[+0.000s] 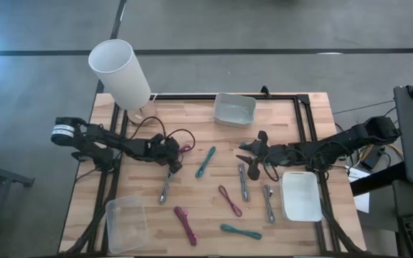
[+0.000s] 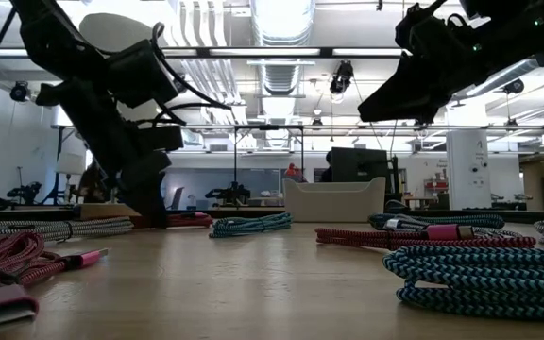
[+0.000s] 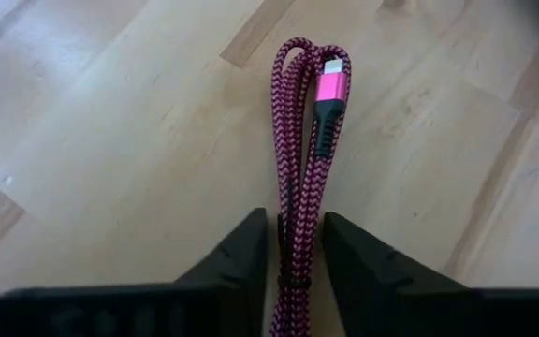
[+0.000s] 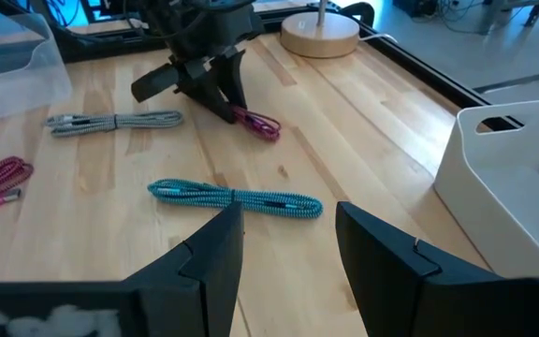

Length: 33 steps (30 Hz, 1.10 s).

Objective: Pick & Place USB Port
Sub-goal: Put the top pink striped charger cable into the transparent bin

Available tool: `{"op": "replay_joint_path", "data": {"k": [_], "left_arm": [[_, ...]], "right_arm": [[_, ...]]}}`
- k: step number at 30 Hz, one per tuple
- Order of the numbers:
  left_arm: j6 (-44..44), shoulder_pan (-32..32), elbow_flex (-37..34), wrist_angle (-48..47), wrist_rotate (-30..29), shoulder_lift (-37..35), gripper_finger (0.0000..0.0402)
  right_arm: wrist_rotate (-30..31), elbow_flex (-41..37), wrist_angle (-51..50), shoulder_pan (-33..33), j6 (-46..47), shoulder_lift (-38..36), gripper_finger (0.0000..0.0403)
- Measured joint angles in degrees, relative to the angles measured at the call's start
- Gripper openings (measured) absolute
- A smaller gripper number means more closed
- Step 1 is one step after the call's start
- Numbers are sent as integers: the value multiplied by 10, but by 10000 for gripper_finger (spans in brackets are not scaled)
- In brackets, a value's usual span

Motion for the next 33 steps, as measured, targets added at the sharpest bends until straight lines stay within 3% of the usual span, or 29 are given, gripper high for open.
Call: {"op": "replay_joint_path", "data": {"k": [7, 13, 19, 25, 30, 33], "left_arm": [[-6, 1, 16, -1, -5, 2, 12], [2, 0, 69, -24, -5, 1, 26], [3, -11, 170, -165, -5, 1, 14], [-1, -61, 265, -292, -5, -2, 15], [-21, -128, 292, -309, -23, -35, 16], [-87, -178, 288, -315, -47, -74, 12]], "right_arm": [[0, 0, 0, 0, 0, 0, 169], [0, 0, 0, 0, 0, 0, 169], [0, 0, 0, 0, 0, 0, 169], [0, 0, 0, 0, 0, 0, 169], [0, 0, 0, 0, 0, 0, 169], [0, 0, 0, 0, 0, 0, 169]]}}
